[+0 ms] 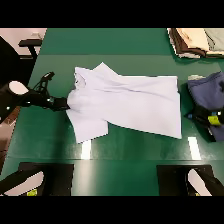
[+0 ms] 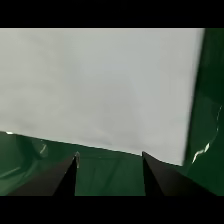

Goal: Fold the shirts.

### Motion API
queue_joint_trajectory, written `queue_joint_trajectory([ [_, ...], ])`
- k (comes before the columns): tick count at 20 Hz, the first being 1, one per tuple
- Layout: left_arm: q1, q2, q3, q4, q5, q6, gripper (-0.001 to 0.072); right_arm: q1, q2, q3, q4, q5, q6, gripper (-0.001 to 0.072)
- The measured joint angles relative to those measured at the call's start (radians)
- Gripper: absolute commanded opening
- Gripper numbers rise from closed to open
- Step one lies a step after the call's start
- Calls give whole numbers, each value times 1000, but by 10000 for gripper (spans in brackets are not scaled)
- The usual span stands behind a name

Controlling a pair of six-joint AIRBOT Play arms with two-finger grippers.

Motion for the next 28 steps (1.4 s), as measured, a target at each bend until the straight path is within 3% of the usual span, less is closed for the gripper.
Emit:
queue_joint_trajectory([
  [6, 34, 37, 2, 25, -35, -1, 28, -245, 39, -259, -2, 8, -12, 450],
  [12, 39, 43, 2, 21, -38, -1, 29, -193, 26, -377, 57, -82, -31, 427],
  [16, 39, 43, 2, 14, -38, -1, 28, -85, -61, -388, 101, -151, -8, 268],
  [18, 39, 43, 2, 13, -39, 0, 28, -27, -105, -390, 126, -200, -6, 56],
  [19, 39, 43, 2, 12, -39, 0, 28, -1, -120, -391, 135, -225, -5, 16],
  [24, 39, 94, 32, 12, -32, 1, 28, 114, -130, -283, 105, -302, -11, 15],
  [28, 39, 197, 203, 14, -32, -38, 28, 163, -36, 14, 134, -263, -17, 15],
])
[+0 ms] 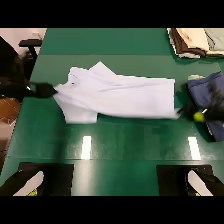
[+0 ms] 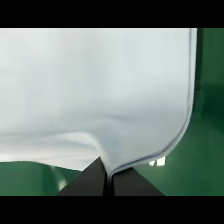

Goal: Fold the shirts.

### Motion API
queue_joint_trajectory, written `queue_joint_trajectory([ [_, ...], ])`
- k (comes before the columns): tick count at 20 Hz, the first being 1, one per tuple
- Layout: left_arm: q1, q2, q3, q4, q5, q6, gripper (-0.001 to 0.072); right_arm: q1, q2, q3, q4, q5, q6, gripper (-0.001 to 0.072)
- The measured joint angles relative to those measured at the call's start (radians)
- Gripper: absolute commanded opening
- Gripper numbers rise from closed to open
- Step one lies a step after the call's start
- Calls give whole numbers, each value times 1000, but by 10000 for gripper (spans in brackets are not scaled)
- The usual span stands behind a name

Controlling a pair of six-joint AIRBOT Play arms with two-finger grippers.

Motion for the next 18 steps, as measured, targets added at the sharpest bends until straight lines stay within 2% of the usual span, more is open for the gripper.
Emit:
queue_joint_trajectory([
  [6, 0, 105, 525, -2, -8, -43, 27, 18, 92, 610, -22, 52, -2, 15],
  [11, 0, 123, 945, -5, -13, -107, 26, 19, 71, 1056, -100, 191, 17, 14],
  [15, 0, 127, 1078, -7, -12, -134, 26, 19, -6, 1327, -180, 330, 50, 13],
  [18, 0, 126, 1008, -5, -27, -143, 26, 19, -65, 1359, -206, 381, 66, 13],
])
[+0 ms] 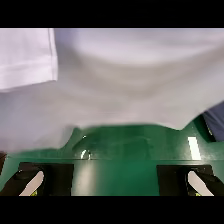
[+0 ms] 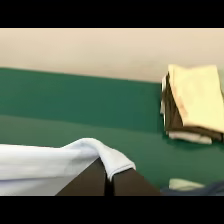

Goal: Fold the shirts.

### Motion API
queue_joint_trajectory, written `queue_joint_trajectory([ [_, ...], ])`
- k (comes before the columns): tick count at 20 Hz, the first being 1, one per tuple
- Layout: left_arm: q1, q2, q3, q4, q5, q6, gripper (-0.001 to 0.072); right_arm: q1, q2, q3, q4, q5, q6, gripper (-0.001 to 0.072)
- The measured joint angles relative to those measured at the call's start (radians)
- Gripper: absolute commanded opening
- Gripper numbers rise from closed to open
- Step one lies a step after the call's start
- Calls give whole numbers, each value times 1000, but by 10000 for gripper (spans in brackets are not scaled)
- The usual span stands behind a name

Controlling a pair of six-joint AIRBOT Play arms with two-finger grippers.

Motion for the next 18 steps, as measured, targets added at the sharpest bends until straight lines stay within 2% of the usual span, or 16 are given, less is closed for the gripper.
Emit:
queue_joint_trajectory([
  [5, 0, -75, -328, -16, -68, -3, 27, 8, -142, -224, -22, 21, 7, 13],
  [10, -1, -305, -595, -40, -71, 43, 27, 53, -390, -428, -27, -28, -15, 13],
  [14, 0, -553, -637, -83, 28, 108, 27, 69, -590, -478, -12, -136, -20, 13],
  [18, 0, -728, -560, -111, 90, 146, 28, 73, -694, -492, 27, -256, -29, 13],
])
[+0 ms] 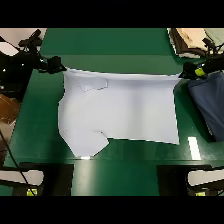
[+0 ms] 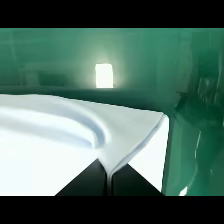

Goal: Fold the shirts.

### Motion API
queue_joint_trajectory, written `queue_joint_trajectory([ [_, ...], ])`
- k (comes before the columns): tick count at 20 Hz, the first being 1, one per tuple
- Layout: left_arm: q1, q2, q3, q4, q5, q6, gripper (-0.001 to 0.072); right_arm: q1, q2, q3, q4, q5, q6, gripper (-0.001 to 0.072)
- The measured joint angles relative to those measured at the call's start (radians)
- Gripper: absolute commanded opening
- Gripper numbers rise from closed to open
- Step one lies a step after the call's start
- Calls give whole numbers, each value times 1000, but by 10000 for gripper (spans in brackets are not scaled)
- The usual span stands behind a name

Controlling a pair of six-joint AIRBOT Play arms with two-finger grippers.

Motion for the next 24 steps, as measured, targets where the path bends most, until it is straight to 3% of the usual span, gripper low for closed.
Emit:
queue_joint_trajectory([
  [3, 1, -49, 35, 10, -11, 10, 28, 3, -10, -3, -7, -31, -36, 14],
  [10, -14, -76, -50, 185, -201, 14, 31, 61, 64, -164, -94, -1, -66, 15],
  [11, -16, -77, -72, 196, -207, 13, 174, 67, 78, -206, -98, -13, -63, 19],
  [12, -18, -77, -92, 204, -209, 10, 517, 69, 92, -240, -102, -24, -49, 95],
  [13, -18, -77, -107, 211, -212, 2, 546, 70, 104, -274, -105, -35, -40, 332],
  [14, -18, -77, -118, 219, -216, -12, 503, 69, 114, -301, -104, -41, -34, 419],
  [19, -18, -15, -156, 246, -310, -37, 501, 43, 194, -364, -95, 6, -14, 418],
  [24, -19, 253, -424, 306, -320, -83, 502, 32, 381, -454, -81, 47, -10, 417],
])
